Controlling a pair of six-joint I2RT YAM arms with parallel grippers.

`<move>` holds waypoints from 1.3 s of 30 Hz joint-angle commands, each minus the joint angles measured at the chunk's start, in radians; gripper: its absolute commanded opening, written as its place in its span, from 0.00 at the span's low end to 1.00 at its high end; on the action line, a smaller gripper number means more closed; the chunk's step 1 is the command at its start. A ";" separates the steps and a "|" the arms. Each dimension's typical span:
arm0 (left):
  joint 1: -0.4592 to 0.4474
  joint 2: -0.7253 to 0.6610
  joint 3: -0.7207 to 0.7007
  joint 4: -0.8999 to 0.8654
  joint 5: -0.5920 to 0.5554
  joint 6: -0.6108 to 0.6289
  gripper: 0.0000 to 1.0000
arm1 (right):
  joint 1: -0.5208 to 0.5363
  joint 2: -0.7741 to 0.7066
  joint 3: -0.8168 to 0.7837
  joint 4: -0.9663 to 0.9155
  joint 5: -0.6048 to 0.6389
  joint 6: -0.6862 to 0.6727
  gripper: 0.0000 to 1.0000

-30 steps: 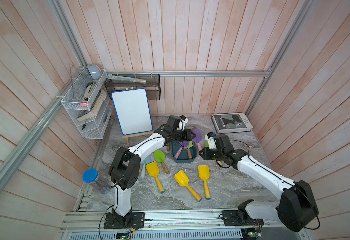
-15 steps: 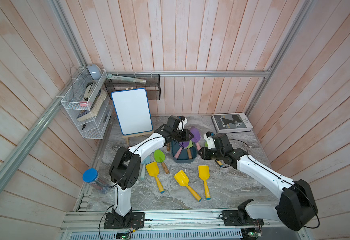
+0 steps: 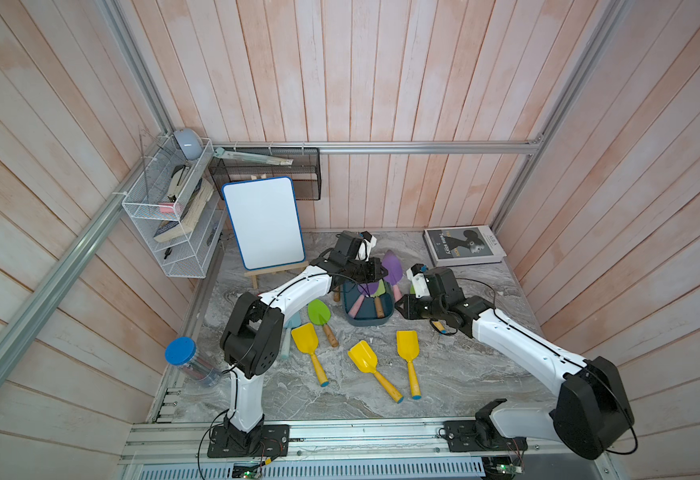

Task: Put the shovel into the storage box
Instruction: Place the shovel in the storage box.

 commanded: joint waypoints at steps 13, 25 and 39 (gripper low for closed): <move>0.059 0.030 0.068 -0.103 -0.053 0.099 0.00 | 0.008 -0.004 0.049 -0.026 0.016 -0.008 0.40; 0.101 0.112 0.126 -0.187 -0.099 0.207 0.00 | 0.008 -0.003 0.039 -0.027 0.016 -0.012 0.40; 0.101 0.187 0.181 -0.222 -0.128 0.242 0.00 | 0.007 0.001 0.019 -0.020 0.020 -0.013 0.39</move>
